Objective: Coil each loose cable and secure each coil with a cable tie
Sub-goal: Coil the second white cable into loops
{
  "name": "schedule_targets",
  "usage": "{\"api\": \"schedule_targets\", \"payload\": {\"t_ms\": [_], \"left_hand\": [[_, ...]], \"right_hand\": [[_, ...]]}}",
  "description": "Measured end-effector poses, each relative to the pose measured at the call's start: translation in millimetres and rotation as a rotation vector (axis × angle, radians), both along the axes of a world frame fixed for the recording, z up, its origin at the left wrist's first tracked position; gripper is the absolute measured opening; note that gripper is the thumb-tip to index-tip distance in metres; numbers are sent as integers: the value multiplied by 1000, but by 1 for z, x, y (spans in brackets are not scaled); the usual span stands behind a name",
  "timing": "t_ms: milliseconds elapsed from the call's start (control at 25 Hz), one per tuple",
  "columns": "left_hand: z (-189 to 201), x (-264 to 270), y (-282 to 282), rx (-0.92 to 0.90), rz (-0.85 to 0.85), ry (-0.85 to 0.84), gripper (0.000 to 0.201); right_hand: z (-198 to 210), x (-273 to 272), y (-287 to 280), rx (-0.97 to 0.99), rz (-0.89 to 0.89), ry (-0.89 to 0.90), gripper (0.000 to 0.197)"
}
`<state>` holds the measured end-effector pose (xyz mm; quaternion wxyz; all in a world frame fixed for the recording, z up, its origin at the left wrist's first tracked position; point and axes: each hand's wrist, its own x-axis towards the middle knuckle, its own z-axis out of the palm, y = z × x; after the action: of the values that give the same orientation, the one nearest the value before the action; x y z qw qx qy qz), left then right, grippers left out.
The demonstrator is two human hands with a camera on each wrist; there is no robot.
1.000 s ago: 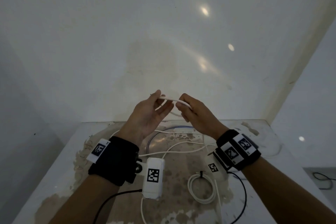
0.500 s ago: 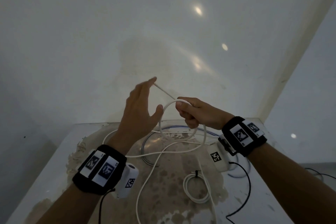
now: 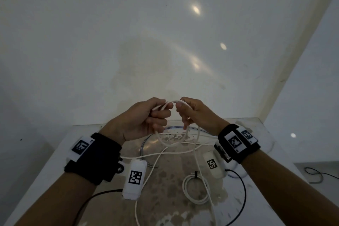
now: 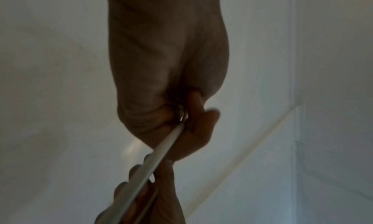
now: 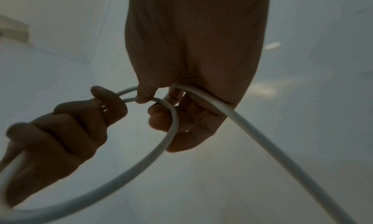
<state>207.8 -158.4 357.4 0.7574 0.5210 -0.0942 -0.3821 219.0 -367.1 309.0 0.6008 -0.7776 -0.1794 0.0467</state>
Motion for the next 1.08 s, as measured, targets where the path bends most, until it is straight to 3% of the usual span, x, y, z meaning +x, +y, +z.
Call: {"api": "schedule_targets", "payload": {"t_ms": [240,440,680,880,1080], "left_hand": [[-10,-10,4,64,-131,-63,40],[-14,-8,-5,-83,-113,103,33],[-19,-11,-9,-225,8,70,34],[-25,-10,-22,-221,-95,111,29],[-23,3,-31,-422,84,58,21]], "right_hand": [[-17,-5,-6,36,19,16,23],[-14,-1,-7,44,41,38,25],[-23,-4,-23,211,25,146,29],[-32,-6,-33,241,-67,148,33],[-43,-7,-41,167,-117,153,34]]}}
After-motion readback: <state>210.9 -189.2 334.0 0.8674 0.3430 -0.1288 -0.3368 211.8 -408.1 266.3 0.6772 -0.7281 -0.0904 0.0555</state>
